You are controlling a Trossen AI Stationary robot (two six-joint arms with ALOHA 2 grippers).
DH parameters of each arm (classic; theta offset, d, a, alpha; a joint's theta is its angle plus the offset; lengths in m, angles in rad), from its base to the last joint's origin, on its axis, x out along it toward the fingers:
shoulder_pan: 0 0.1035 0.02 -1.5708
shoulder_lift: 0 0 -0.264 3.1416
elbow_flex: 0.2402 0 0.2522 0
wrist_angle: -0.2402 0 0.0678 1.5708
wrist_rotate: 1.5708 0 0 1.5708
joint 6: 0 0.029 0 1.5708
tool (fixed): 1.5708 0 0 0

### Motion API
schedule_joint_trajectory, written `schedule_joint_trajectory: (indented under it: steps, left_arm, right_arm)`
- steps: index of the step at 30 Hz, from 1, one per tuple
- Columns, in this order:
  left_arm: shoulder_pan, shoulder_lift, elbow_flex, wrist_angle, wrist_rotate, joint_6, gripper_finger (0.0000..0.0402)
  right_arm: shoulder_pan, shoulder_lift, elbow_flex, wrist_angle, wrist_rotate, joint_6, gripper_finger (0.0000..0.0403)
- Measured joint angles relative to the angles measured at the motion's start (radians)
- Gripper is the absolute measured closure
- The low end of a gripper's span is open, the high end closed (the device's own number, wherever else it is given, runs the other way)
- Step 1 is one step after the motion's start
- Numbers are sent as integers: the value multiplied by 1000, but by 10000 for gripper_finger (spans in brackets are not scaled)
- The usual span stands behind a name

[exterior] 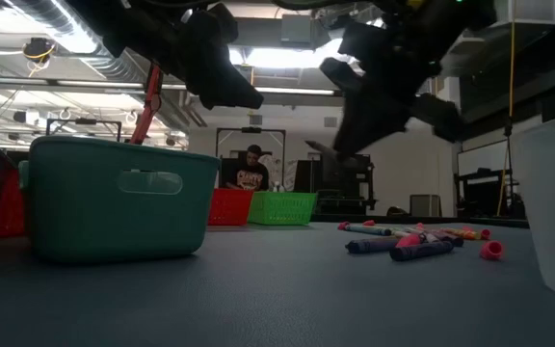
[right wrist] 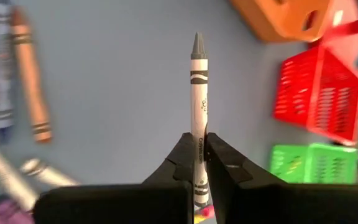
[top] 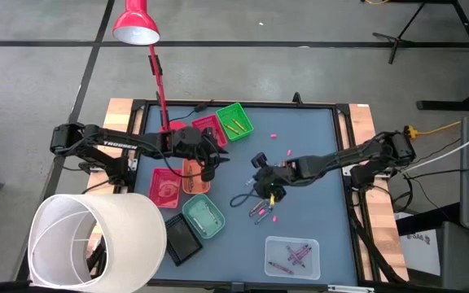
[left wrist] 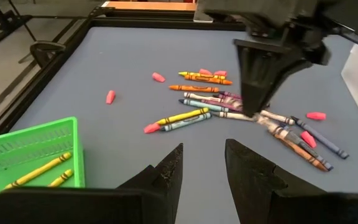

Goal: Sort crayons
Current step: Put the gray crayon into the light green bin

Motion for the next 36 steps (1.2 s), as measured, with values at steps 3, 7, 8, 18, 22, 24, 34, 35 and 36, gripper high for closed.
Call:
schedule_joint_trajectory:
  steps: [3,7,8,18,22,24,34,35,36]
  left_arm:
    - [-9,0,0,0,0,0,298]
    - [-18,0,0,0,0,0,298]
    - [-20,0,0,0,0,0,298]
    - [-24,0,0,0,0,0,298]
    - [-24,0,0,0,-2,0,298]
    - [-24,0,0,0,-14,0,298]
    - [-24,0,0,22,-40,26,298]
    - [-24,0,0,31,-41,26,298]
    - [-24,0,0,40,-41,26,298]
  right_arm:
    - [-30,0,0,57,-8,-68,384]
    - [-66,0,0,102,-8,-143,384]
    - [-76,0,0,104,-8,-159,384]
    - [-223,0,0,124,14,-193,384]
    - [-260,0,0,201,-87,-184,384]
    - [-266,0,0,255,-146,-156,384]
    - [-264,-1,0,407,-193,0,384]
    - [-264,-1,0,409,-193,20,384]
    - [-264,-1,0,412,-193,34,384]
